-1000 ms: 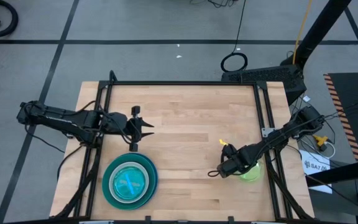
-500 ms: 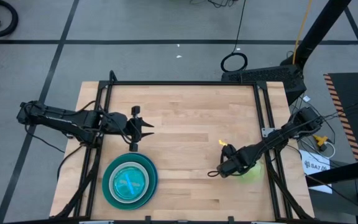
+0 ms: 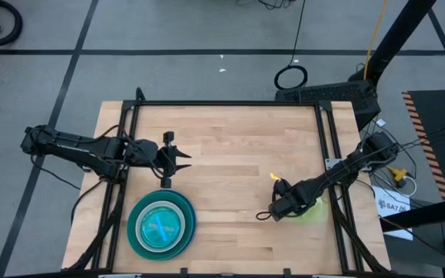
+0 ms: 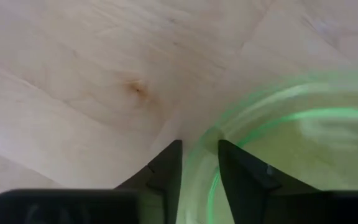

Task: Stack plastic plates
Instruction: Stack the light green plate on top of the light blue plate

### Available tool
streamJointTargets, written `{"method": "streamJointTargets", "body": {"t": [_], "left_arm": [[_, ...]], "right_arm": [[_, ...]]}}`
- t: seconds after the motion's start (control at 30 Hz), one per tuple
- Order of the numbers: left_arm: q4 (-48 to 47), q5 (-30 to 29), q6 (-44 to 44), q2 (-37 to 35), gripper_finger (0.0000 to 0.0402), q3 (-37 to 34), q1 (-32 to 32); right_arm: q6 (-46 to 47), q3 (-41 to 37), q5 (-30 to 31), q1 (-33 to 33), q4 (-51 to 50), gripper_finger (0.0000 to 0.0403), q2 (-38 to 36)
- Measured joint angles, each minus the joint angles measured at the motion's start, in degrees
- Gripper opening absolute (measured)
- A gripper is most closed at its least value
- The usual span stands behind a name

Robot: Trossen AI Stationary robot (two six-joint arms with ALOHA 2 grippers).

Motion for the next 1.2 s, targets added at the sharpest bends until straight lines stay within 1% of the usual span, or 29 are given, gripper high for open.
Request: {"method": "streamJointTargets", "body": {"t": [0.27, 0.5, 0.73, 1.2], "left_arm": [[0.0, -0.02, 0.0, 0.0, 0.0127, 0.0, 0.0], [0.0, -0.02, 0.0, 0.0, 0.0127, 0.0, 0.0], [0.0, -0.02, 0.0, 0.0, 0.0127, 0.0, 0.0], [0.0, -0.02, 0.22, 0.0, 0.0127, 0.0, 0.0]], "right_arm": [[-2.15, 0.77, -0.02, 0.0, 0.22, 0.0051, 0.08], [-9.05, 5.04, 0.02, 0.09, -0.56, 0.0024, 0.42], [-13.34, 7.14, 1.78, 0.07, -0.41, 0.0019, 0.36], [-17.51, 7.22, 1.51, 0.04, 1.53, 0.0014, 0.28]]}}
